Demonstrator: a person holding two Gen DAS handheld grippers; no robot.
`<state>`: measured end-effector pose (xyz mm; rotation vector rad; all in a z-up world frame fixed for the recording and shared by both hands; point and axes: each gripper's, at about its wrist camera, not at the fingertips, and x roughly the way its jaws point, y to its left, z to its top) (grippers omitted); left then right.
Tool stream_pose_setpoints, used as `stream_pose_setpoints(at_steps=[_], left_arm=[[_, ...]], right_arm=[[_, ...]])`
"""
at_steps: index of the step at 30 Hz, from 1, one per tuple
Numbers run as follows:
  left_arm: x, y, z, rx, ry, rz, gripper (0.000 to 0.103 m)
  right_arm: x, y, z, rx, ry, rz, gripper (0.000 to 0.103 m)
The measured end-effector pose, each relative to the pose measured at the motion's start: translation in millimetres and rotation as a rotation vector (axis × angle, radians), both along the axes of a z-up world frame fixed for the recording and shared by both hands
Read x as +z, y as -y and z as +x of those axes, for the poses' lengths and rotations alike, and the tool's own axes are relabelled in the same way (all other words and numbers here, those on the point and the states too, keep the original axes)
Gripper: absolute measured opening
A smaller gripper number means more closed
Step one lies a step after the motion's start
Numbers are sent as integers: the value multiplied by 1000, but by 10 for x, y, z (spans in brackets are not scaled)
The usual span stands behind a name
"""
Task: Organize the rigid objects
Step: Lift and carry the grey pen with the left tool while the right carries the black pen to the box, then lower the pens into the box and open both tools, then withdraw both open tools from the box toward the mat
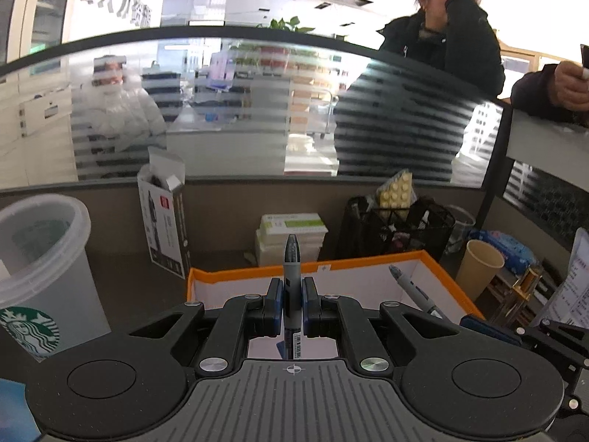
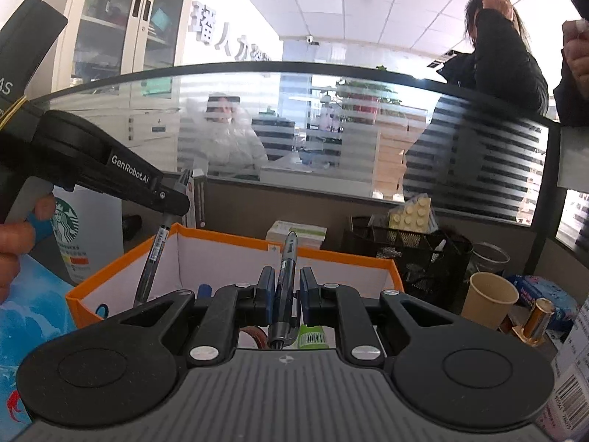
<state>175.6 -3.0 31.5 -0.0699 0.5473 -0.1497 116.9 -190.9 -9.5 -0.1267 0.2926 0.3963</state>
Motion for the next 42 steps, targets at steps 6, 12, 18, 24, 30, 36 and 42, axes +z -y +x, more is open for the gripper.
stream_pose_setpoints(at_steps=[6, 12, 18, 24, 30, 36, 42], left_arm=[[-97, 30, 60, -5, -23, 5, 8], [-204, 43, 134, 1, -52, 14, 8], [-332, 57, 200, -6, -84, 17, 9], [-431, 72, 272, -11, -117, 19, 9], [-512, 60, 324, -6, -148, 20, 9], [-546, 41, 337, 8, -159, 26, 9], [-296, -9, 98, 12, -70, 51, 23]], right_arm=[[-60, -13, 63, 4, -17, 0, 14], [-142, -19, 141, 7, -46, 4, 14], [-269, -36, 258, 12, -90, -8, 14], [-363, -89, 368, 14, -129, -44, 14], [-434, -121, 469, 19, -176, -49, 13], [-426, -100, 481, 12, -180, -50, 14], [-268, -17, 302, -9, -123, -22, 21]])
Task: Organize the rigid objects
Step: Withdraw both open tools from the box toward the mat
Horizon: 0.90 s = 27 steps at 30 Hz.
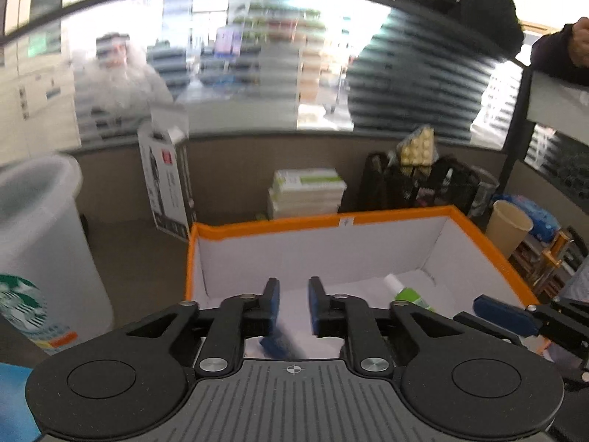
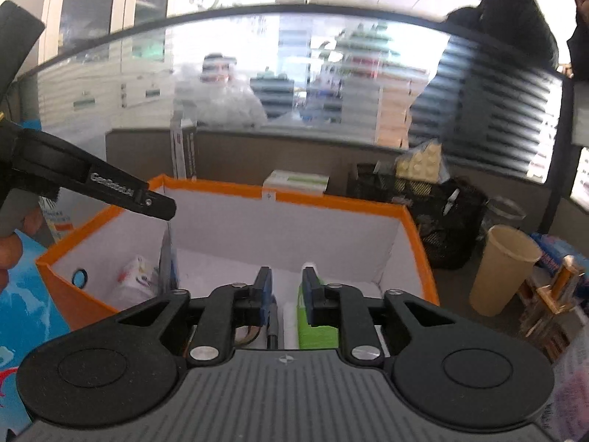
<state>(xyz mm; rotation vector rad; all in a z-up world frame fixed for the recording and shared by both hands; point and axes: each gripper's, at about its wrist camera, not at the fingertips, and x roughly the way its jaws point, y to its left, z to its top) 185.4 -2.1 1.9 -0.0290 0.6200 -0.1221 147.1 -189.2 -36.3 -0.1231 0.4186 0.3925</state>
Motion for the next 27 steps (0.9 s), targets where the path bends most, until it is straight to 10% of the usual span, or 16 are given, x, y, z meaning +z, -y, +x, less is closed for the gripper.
stream_pose_setpoints(at_steps=[5, 10, 17, 27], left_arm=[[232, -76, -430, 2, 139, 47, 95], [204, -202, -933, -28, 220, 104, 103], [-177, -477, -1219, -7, 82, 63, 103], [-460, -1023, -1366, 133, -33, -19, 103]], right_arm=[[201, 11, -373, 29, 67, 5, 33], [66, -68, -866, 211, -24, 17, 55], [-483, -357, -783, 265, -217, -42, 55], [-638, -626, -575, 263, -226, -93, 65]])
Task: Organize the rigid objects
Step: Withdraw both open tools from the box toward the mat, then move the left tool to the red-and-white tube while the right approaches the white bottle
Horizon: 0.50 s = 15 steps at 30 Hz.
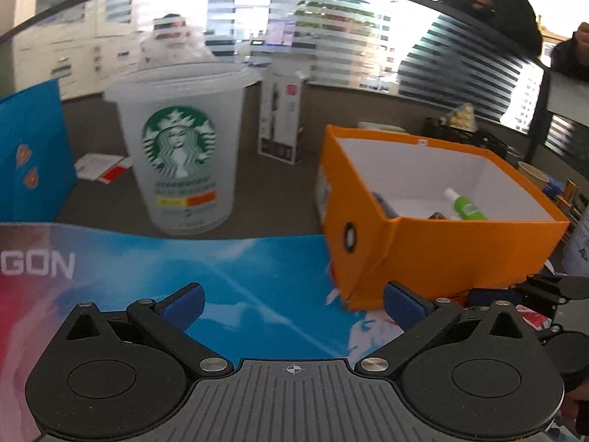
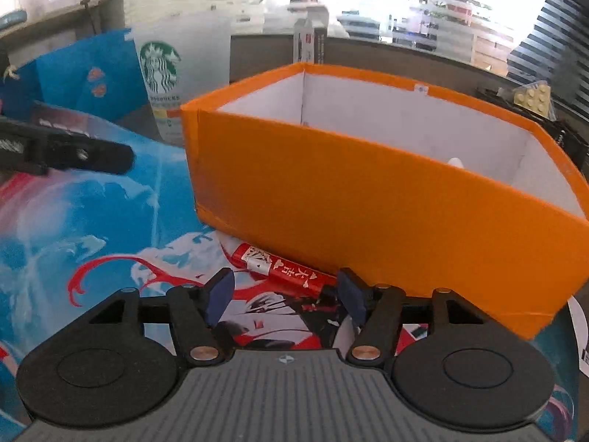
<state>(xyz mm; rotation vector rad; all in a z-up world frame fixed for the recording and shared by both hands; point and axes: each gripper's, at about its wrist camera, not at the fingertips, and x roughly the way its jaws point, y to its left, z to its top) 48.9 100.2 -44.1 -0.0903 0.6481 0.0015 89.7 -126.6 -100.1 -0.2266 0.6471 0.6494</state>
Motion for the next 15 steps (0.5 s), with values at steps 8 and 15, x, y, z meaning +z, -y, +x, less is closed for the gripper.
stream_pose_setpoints(at_steps=[8, 15], left_arm=[[-89, -83, 45, 19, -19, -1, 103], [-207, 43, 120, -6, -60, 2, 103]], right_arm=[[33, -52, -336, 190, -92, 82, 64], [71, 291, -107, 18, -38, 117, 64]])
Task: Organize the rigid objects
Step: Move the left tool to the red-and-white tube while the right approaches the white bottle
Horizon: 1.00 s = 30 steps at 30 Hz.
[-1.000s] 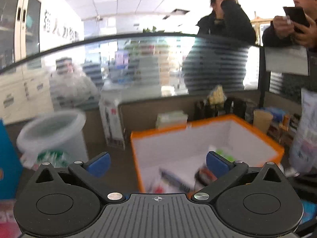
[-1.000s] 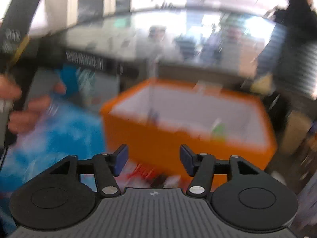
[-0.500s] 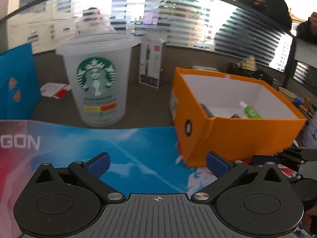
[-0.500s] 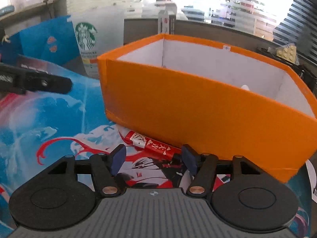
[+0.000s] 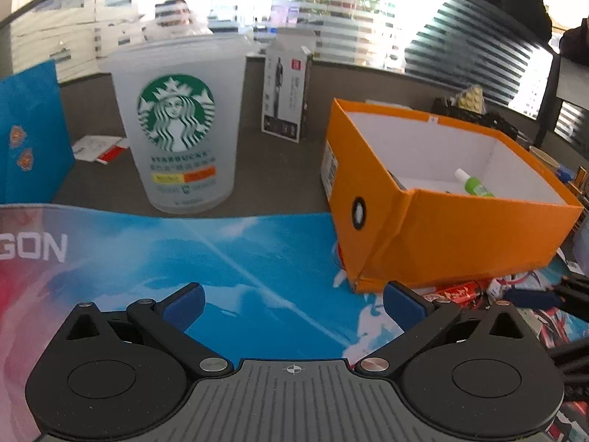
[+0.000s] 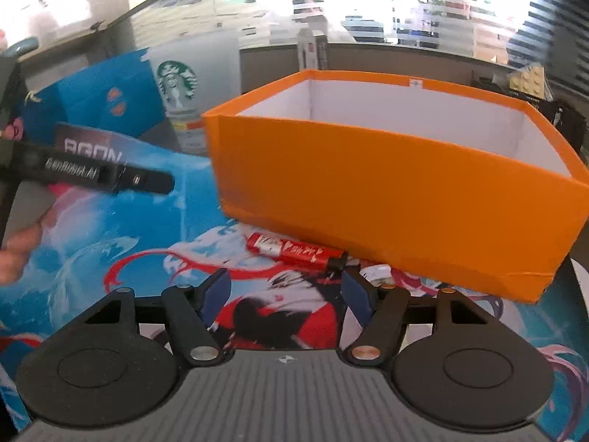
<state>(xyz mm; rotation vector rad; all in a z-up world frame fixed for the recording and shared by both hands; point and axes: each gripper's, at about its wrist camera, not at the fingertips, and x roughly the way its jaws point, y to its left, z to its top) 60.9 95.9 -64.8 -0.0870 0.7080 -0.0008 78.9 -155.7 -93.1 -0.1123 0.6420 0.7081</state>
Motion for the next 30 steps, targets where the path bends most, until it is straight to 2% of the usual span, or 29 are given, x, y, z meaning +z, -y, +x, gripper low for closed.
stream_pose_setpoints(at_steps=[4, 6, 8, 9, 10, 12, 14, 16, 18, 19, 23, 26, 28, 30], left_arm=[[-20, 11, -26, 1, -6, 11, 103], [-21, -26, -41, 14, -8, 18, 103], [-22, -81, -49, 31, -11, 24, 103], [-21, -114, -48, 41, -10, 26, 103], [-16, -142, -51, 46, -6, 26, 103], [-4, -189, -47, 56, 1, 28, 103], [3, -185, -44, 50, 6, 34, 103], [-11, -143, -44, 16, 10, 46, 103], [-42, -81, -31, -26, 16, 70, 103], [-65, -50, -17, -45, 13, 87, 103], [-164, 61, 63, -58, -35, 134, 103], [-206, 133, 85, -30, -62, 142, 103], [-222, 145, 85, 4, -83, 124, 103], [-203, 148, 92, 41, -93, 68, 103]], right_arm=[[-29, -145, 150, 2, 10, -20, 66], [-33, -189, 207, 7, 6, -16, 71], [-52, -229, 251, 27, -19, -5, 81], [-62, -251, 231, 38, -14, -7, 80], [-70, -298, 188, 76, -7, -11, 80], [-74, -383, 42, 225, -2, -17, 78], [-56, -369, -73, 279, 1, 1, 78], [-16, -235, -91, 211, 0, 33, 83], [32, -11, -86, 96, -1, 61, 101], [46, 85, -106, 48, 17, 58, 103], [23, 297, -171, -51, 60, -26, 103], [-32, 338, -219, -62, 76, -58, 103], [-86, 340, -230, -60, 78, -74, 103], [-126, 311, -209, -58, 73, -86, 103]])
